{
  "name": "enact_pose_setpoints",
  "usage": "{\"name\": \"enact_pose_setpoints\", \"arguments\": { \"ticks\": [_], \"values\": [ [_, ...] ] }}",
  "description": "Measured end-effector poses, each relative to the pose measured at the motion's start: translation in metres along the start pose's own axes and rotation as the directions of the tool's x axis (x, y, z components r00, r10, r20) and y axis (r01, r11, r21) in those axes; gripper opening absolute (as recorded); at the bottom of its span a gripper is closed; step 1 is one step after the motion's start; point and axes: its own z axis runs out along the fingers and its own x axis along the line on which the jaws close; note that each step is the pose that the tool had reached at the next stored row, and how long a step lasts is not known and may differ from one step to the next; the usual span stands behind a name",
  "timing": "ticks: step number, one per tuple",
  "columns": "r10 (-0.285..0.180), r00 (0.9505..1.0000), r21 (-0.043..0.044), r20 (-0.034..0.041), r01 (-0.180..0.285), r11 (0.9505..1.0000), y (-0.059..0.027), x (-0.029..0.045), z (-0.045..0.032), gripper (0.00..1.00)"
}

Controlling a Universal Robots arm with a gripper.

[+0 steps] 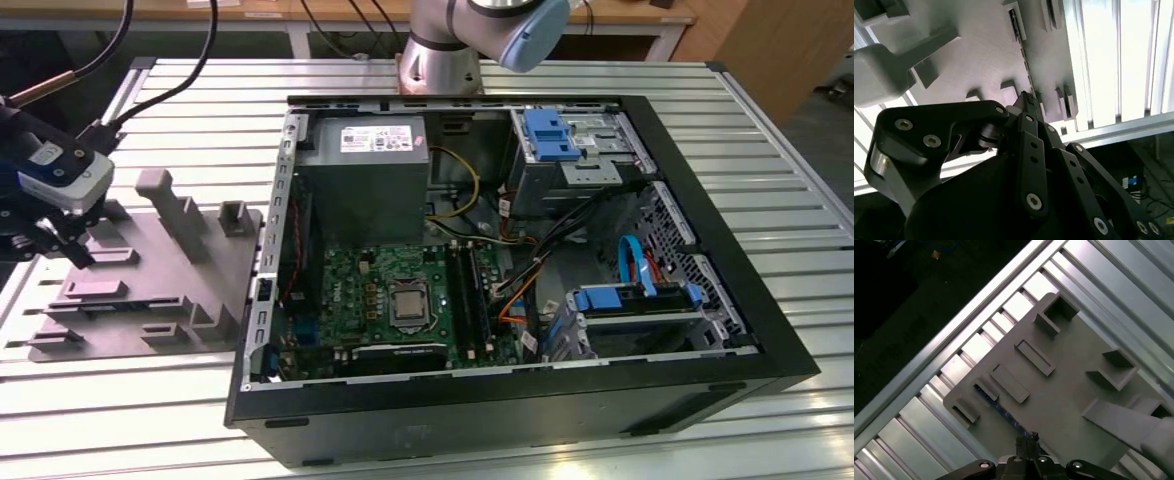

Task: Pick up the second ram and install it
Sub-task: 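Pick up the second ram and move it above second insertion slot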

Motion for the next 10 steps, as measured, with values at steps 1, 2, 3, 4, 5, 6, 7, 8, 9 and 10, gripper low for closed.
{"name": "enact_pose_setpoints", "arguments": {
  "ticks": [1, 2, 3, 4, 5, 6, 7, 8, 9, 10],
  "values": [
    [-0.018, 0.9998, -0.0001, -0.0006, 0.018, 0.9998, 0.0, 0.0, 0.0002, 0.1],
    [-0.035, 0.9994, -0.0002, -0.0013, 0.035, 0.9994, 0.0, 0.0, 0.0003, 0.1],
    [-0.053, 0.9986, -0.0002, -0.0019, 0.053, 0.9986, 0.0, 0.0, 0.0004, 0.1],
    [-0.07, 0.9975, -0.0003, -0.0025, 0.07, 0.9975, 0.0, 0.0, 0.0006, 0.1],
    [-0.087, 0.9962, -0.0004, -0.0031, 0.087, 0.9962, -0.0001, 0.0, 0.0007, 0.1],
    [-0.104, 0.9946, -0.0005, -0.0038, 0.104, 0.9946, -0.0001, 0.0, 0.0009, 0.1],
    [-0.121, 0.9926, -0.0006, -0.0044, 0.121, 0.9926, -0.0001, 0.0, 0.001, 0.1],
    [-0.138, 0.9905, -0.0007, -0.005, 0.138, 0.9905, -0.0001, 0.0, 0.0011, 0.1],
    [-0.155, 0.9879, -0.0009, -0.0056, 0.155, 0.9879, -0.0001, 0.0, 0.0012, 0.1],
    [-0.173, 0.9849, -0.001, -0.0062, 0.173, 0.9849, -0.0001, 0.0, 0.0014, 0.1]
  ]
}}
